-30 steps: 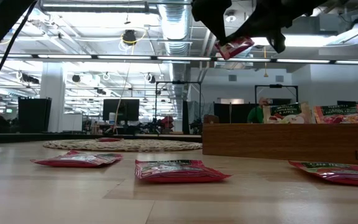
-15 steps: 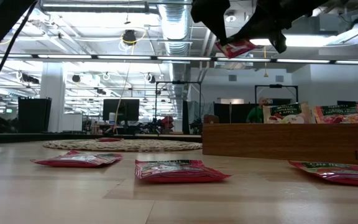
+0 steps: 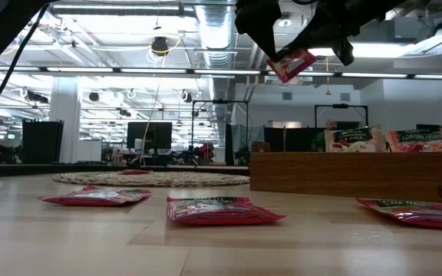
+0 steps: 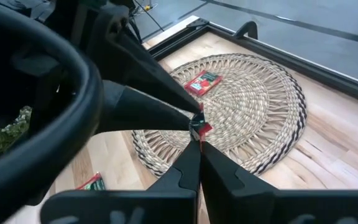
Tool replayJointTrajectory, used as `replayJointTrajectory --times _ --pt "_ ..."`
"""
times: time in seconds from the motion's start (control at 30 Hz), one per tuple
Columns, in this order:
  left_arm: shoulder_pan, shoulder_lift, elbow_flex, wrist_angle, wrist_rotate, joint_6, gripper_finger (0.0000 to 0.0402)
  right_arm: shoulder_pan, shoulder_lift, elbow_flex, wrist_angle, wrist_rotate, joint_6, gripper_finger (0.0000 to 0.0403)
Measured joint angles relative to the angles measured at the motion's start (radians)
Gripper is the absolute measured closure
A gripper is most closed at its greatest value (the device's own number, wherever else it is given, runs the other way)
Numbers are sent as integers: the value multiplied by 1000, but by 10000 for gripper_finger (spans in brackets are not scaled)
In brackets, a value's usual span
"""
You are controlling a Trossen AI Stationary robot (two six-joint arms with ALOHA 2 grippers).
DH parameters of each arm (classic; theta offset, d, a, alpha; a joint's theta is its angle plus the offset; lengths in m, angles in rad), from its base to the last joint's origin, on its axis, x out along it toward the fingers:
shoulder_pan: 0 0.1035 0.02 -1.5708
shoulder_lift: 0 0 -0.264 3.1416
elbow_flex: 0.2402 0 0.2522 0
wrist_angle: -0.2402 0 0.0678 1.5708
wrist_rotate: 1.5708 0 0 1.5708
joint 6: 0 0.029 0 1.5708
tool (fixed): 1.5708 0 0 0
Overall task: Pick & Place Tea
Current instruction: Put the red tea bag into the left section of the wooden organizer
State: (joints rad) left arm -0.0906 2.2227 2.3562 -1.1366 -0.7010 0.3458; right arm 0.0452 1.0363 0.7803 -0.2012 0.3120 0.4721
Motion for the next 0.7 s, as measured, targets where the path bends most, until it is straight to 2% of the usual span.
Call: replayJointTrajectory --times 0.17,0.3,0.37,0.43,0.57,0.7 --pt "2 0 0 -1 -9 2 297 0 0 0 0 0 0 403" --pt "18 0 0 -63 -114 -2 259 0 0 0 0 6 10 403" --pt "41 -4 0 -126 -137 -55 248 6 0 0 0 14 40 403" --pt "70 -14 0 -207 -114 -154 244 31 0 0 0 58 59 403" --pt "145 -44 0 -369 3 -357 242 110 0 0 -6 191 137 403" --pt "201 -73 0 -393 49 -448 242 230 21 0 14 379 259 403"
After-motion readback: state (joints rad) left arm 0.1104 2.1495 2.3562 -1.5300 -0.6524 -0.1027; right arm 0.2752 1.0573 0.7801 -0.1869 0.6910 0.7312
